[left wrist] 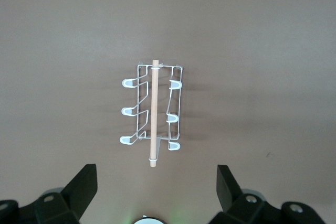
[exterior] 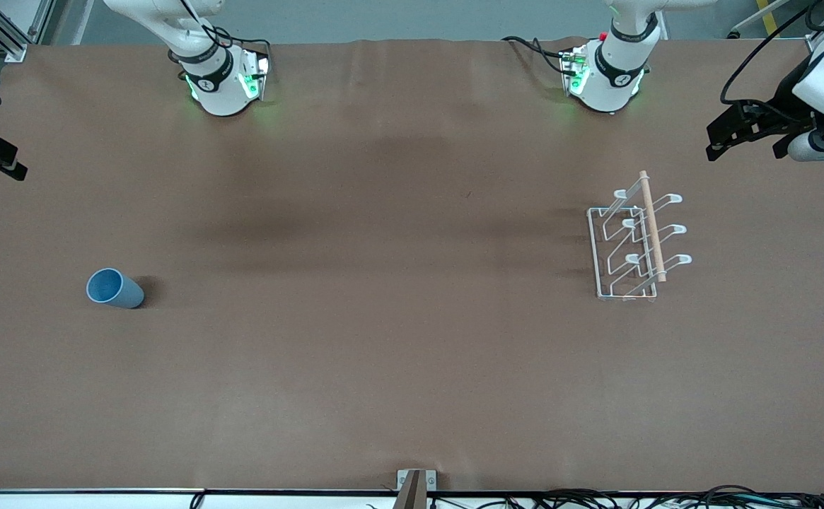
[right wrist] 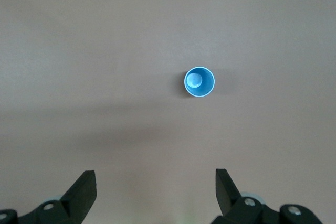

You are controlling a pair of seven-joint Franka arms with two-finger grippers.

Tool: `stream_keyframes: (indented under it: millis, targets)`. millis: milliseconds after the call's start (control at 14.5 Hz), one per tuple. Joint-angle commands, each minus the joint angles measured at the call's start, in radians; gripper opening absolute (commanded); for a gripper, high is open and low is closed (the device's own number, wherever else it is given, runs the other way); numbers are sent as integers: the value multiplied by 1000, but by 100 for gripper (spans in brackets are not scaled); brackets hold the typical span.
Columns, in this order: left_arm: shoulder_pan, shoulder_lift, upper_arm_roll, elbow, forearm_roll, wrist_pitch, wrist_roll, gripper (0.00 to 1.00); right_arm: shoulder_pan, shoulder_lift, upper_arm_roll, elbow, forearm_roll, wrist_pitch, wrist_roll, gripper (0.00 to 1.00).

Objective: Hang cup on cup holder

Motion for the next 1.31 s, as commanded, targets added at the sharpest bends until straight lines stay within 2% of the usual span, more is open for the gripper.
stream_keyframes:
  millis: [0, 897, 1103, 1241]
  targets:
    - [1, 11, -2, 27, 18, -21, 11, 100, -13, -1, 8, 2, 16, -5, -8, 100]
    - [4, 14, -2, 27, 15, -21, 9, 100, -30, -2, 3, -16, 22, -9, -8, 100]
    - [1, 14, -2, 27, 17, -21, 9, 100, -40, -1, 3, -16, 22, 14, -10, 100]
    - [-1, 16, -2, 27, 17, -21, 9, 100, -46, 28, 2, -54, 21, 79, -11, 100]
